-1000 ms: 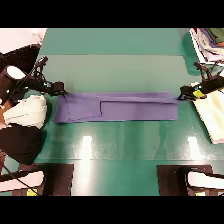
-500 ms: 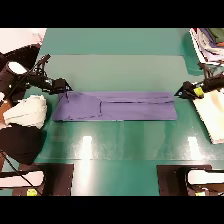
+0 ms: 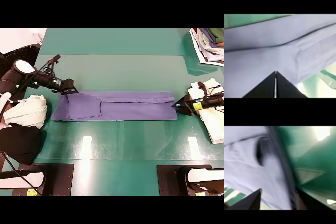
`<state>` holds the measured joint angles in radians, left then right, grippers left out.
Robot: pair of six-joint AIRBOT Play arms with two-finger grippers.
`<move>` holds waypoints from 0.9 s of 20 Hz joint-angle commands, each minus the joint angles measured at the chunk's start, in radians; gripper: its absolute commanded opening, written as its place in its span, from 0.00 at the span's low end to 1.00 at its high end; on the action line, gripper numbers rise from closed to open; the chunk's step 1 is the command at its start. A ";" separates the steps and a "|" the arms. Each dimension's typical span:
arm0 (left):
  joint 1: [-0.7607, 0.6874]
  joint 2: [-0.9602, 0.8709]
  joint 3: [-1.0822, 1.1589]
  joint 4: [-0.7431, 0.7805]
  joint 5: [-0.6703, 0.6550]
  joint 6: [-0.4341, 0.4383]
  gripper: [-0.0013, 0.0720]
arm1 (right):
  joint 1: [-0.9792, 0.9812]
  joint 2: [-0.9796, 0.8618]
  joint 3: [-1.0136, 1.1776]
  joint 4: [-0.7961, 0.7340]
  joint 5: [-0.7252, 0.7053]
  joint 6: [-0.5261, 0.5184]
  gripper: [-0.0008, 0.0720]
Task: Fold the shirts.
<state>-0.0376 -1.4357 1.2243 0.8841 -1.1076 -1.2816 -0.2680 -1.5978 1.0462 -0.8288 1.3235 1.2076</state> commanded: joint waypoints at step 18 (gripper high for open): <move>-0.503 -0.425 0.319 -0.054 0.227 -0.161 0.06 | 0.373 0.215 0.522 0.235 0.066 0.043 0.03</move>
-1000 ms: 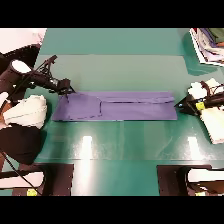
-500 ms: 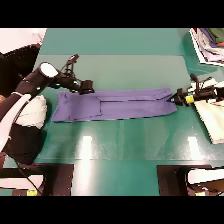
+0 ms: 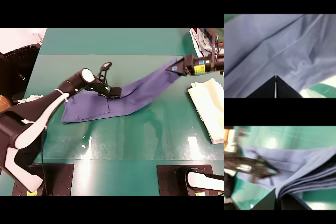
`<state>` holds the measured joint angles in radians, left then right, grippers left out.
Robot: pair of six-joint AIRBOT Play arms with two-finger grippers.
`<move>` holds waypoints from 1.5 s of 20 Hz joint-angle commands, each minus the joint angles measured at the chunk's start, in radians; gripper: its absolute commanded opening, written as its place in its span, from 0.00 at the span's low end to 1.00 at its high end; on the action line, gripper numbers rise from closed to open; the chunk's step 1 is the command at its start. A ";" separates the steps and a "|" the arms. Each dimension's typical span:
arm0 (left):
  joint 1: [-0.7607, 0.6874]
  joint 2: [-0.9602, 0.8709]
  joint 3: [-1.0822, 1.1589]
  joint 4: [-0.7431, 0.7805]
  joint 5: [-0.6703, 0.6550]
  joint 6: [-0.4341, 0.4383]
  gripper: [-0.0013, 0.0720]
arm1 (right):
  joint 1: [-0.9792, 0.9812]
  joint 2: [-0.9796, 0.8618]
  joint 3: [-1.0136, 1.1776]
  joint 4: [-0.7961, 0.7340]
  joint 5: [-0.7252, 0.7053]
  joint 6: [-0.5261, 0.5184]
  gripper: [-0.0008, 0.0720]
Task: Fold the shirts.
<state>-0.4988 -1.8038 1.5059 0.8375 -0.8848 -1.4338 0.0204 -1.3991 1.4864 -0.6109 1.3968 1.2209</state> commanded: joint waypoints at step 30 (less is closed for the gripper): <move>0.623 0.479 0.135 0.456 -0.378 -0.025 0.06 | 0.783 -0.522 0.512 -0.076 -0.149 0.011 0.60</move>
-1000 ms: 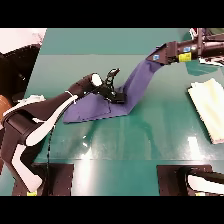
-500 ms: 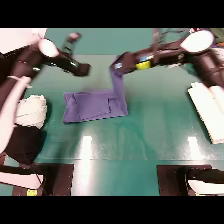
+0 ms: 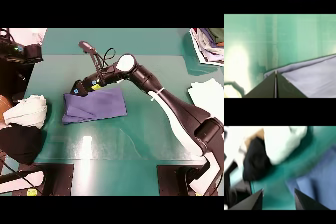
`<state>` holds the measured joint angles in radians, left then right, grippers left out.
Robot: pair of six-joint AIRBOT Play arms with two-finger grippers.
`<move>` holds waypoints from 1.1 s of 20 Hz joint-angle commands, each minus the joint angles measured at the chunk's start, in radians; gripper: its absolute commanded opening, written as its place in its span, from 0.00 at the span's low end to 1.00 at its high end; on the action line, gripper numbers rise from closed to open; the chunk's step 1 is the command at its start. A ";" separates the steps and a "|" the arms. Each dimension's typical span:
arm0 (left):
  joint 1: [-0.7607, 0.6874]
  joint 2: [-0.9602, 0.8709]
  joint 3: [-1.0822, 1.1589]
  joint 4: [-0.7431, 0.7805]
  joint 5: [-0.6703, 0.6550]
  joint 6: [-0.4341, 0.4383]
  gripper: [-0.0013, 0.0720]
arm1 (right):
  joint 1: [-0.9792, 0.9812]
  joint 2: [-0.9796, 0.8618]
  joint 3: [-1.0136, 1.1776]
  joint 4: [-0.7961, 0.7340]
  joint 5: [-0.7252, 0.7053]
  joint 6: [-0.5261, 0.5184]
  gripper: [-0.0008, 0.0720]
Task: Fold the shirts.
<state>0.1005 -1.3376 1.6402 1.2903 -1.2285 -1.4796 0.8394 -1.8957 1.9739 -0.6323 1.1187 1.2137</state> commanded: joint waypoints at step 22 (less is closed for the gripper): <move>-0.001 0.008 -0.002 -0.101 0.000 0.047 0.06 | -0.267 -0.072 -0.469 0.164 -0.021 0.034 0.45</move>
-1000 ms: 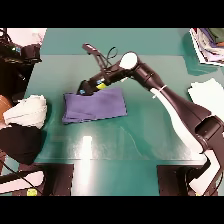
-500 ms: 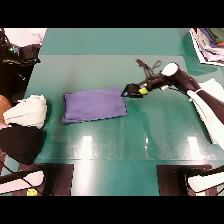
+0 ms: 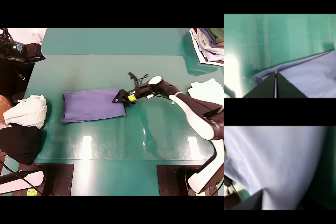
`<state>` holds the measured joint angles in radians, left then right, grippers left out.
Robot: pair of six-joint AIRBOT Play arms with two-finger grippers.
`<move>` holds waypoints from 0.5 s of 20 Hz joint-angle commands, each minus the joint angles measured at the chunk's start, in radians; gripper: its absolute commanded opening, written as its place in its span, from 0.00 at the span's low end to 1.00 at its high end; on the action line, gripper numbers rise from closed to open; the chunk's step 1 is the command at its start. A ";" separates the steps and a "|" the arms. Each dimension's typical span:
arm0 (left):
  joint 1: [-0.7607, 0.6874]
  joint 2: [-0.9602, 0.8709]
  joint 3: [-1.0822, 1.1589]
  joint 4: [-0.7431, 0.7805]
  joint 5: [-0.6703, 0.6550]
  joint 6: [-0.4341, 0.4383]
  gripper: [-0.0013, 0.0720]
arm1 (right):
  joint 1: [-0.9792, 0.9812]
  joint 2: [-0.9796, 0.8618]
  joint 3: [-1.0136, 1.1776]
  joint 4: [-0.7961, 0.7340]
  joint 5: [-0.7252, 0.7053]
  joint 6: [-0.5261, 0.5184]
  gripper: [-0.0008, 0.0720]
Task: Fold the shirts.
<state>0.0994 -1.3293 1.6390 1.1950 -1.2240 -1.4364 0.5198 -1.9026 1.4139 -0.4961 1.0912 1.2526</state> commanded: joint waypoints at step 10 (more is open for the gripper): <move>-0.197 0.000 0.000 0.002 0.006 0.005 0.05 | -0.161 0.125 0.153 -0.138 -0.011 0.032 0.03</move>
<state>-0.0296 -1.3293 1.6390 1.1934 -1.2263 -1.4319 0.4522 -1.8664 1.5829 -0.5621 1.0985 1.2564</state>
